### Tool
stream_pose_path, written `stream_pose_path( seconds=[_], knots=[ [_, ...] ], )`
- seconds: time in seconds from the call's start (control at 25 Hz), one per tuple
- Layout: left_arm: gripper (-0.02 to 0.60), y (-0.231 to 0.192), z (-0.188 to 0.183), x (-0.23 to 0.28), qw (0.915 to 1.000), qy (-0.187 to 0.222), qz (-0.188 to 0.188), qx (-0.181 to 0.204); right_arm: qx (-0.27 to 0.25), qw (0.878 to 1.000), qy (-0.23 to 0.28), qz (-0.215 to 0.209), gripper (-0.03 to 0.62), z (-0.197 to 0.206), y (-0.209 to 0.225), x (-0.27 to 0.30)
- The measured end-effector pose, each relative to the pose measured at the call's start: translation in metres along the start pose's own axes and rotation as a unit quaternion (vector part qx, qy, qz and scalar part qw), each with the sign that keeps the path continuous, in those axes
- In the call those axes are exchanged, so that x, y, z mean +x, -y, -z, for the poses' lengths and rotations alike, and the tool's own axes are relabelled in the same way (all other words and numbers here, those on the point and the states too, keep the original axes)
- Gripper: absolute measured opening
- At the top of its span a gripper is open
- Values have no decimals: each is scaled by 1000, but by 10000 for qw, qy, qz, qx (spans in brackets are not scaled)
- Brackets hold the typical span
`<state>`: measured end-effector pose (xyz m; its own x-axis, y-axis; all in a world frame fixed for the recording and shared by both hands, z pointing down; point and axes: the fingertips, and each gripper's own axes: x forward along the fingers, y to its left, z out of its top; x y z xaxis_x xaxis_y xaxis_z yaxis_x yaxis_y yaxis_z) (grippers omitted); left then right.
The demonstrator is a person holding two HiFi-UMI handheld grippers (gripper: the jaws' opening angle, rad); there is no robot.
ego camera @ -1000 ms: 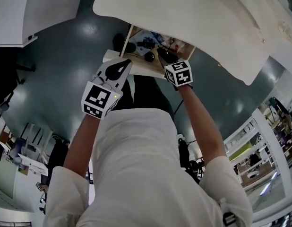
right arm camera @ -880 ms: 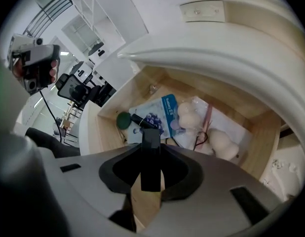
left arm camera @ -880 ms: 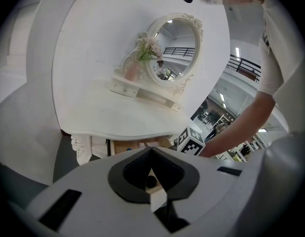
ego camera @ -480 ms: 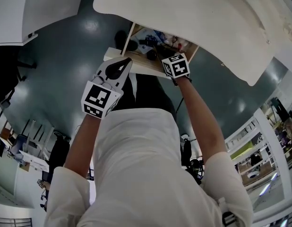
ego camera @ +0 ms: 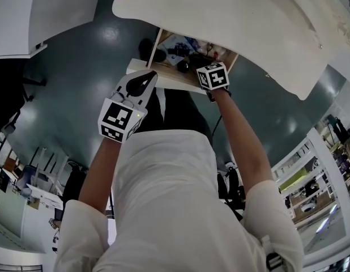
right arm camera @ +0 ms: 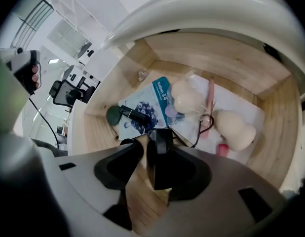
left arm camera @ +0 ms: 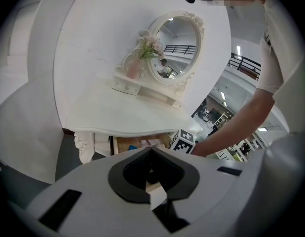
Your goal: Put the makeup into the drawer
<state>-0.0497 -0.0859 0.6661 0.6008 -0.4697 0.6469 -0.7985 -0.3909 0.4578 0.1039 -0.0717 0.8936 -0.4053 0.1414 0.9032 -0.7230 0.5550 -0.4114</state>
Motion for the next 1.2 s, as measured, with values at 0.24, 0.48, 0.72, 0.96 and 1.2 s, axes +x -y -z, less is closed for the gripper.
stream_pose_path(
  seconds=[0.24, 0.48, 0.72, 0.96, 1.2],
  knots=[
    [17, 0, -9, -6, 9999, 33, 37, 118, -13, 9993, 99, 366, 230, -3, 9, -16],
    [17, 1, -21, -15, 9996, 154, 123, 184, 81, 9975, 415, 566, 232, -18, 14, -43],
    [17, 6, -32, -30, 9989, 255, 240, 298, -89, 9949, 683, 736, 232, -33, 1, -74],
    [17, 9, -49, -43, 9972, 322, 433, 526, -73, 9944, 921, 505, 187, -42, -29, -106],
    [17, 1, -66, -56, 9952, 411, 551, 694, -72, 9879, 1419, 617, 101, -64, -50, -144]
  ],
)
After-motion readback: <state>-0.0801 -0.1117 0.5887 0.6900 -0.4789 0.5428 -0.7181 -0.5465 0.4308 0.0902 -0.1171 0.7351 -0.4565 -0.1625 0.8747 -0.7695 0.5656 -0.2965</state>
